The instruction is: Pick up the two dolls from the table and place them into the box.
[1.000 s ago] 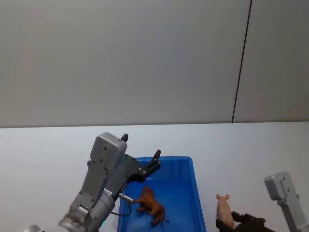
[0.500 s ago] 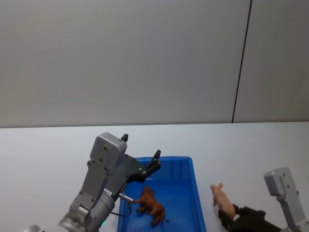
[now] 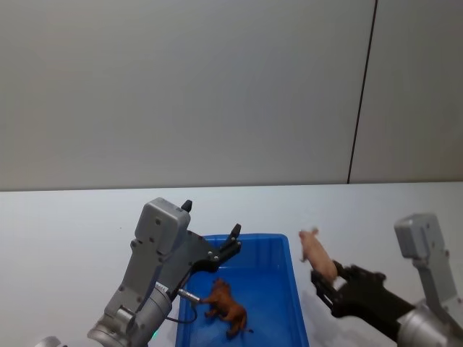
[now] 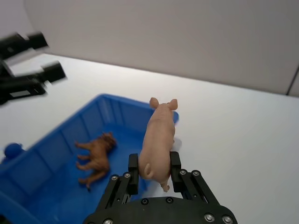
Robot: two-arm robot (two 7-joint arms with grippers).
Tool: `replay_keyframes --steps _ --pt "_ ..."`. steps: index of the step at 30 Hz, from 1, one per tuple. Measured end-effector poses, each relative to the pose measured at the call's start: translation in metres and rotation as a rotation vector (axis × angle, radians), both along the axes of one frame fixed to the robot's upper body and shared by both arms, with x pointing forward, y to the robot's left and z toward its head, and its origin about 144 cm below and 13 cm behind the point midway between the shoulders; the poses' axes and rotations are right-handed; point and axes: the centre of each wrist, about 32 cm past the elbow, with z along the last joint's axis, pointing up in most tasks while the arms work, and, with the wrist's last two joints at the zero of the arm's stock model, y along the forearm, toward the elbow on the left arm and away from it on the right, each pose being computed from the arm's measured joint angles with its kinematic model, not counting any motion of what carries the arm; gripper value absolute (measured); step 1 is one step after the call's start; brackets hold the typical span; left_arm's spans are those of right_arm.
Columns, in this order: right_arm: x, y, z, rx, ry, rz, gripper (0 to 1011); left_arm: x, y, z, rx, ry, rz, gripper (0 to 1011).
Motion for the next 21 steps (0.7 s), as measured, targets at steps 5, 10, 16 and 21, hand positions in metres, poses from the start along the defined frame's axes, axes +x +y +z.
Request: replay_keyframes --steps 5,10,16,21 --pt "0.007 0.010 0.015 0.035 -0.013 0.048 372 0.000 0.000 0.000 0.000 0.000 0.000 1003" --pt "0.016 0.021 0.026 0.063 0.002 0.088 389 0.000 0.000 0.000 0.000 0.000 0.000 1003" --pt "0.023 0.032 0.030 0.084 0.028 0.124 576 0.000 0.000 0.000 0.000 0.000 0.000 1003" --pt "0.028 0.036 0.031 0.096 0.045 0.145 735 0.000 0.000 0.000 0.000 0.000 0.000 1003"
